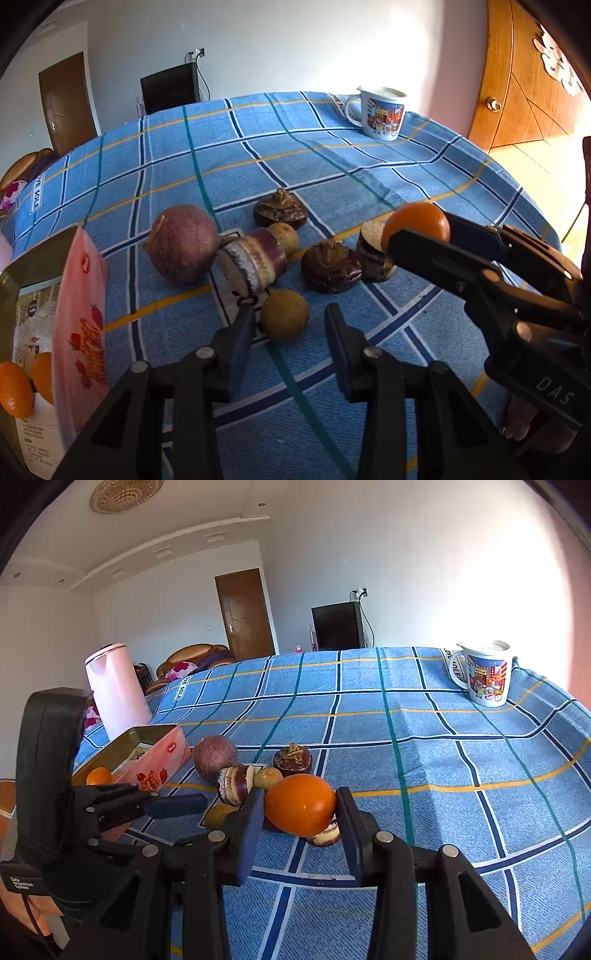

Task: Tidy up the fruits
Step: 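Move both tools back to the remaining fruits on the cloth, then grasp a small brown round fruit with the left tool while the right tool grasps an orange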

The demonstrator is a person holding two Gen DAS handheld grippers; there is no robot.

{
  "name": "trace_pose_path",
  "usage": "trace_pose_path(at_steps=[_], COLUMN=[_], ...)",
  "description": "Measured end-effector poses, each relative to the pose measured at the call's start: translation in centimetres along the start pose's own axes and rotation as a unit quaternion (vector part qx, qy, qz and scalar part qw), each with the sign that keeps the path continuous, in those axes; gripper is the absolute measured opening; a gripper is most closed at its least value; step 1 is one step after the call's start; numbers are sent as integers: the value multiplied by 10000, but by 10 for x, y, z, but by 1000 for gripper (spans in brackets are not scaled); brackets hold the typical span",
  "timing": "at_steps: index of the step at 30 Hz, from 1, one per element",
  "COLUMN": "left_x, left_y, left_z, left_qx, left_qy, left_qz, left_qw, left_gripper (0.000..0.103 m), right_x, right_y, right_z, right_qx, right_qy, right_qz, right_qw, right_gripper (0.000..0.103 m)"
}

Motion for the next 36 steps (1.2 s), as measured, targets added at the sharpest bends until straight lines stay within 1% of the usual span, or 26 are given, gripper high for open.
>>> trace_pose_path(at_steps=[2,4,8,12,16,19,24,36], left_x=[2,0,-5,-7,-7,-7,-6,-4], left_y=[-2,-7,-20,-35,-43,-47,-53,-62], left_z=[-1,-2,-4,-6,-7,-8,-8,-13], left_qx=[50,147,495,908,1157,1305,1490,1784], left_qy=[5,-47,-181,-243,-238,-214,-204,-173], left_qz=[1,-26,-35,175,356,467,548,679], left_qw=[10000,9999,9986,9954,9924,9901,9871,9815], left_gripper=[27,27,27,27,27,27,27,27], right_x=[-1,-2,-5,-8,-10,-11,-13,-15], right_y=[0,-1,-4,-8,-10,-11,-16,-23], right_z=[-1,-1,-2,-3,-3,-3,-5,-6], right_qx=[6,26,110,239,308,356,493,710], right_qy=[-35,-70,-152,-249,-322,-335,-402,-473], right_qz=[-4,20,42,43,40,81,79,87], right_qw=[10000,10000,9998,9994,9990,9988,9979,9963], right_gripper=[41,41,41,41,41,41,41,41])
Point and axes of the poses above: each gripper's, at about its wrist camera, not at the fingertips, and y roughly the way its jaws point, x to its right, z to its top, the point moved 4 cm from there along y, roughly the way its jaws point, and after that the axes turned 11 degrees about -x, right-handed, at the moved point
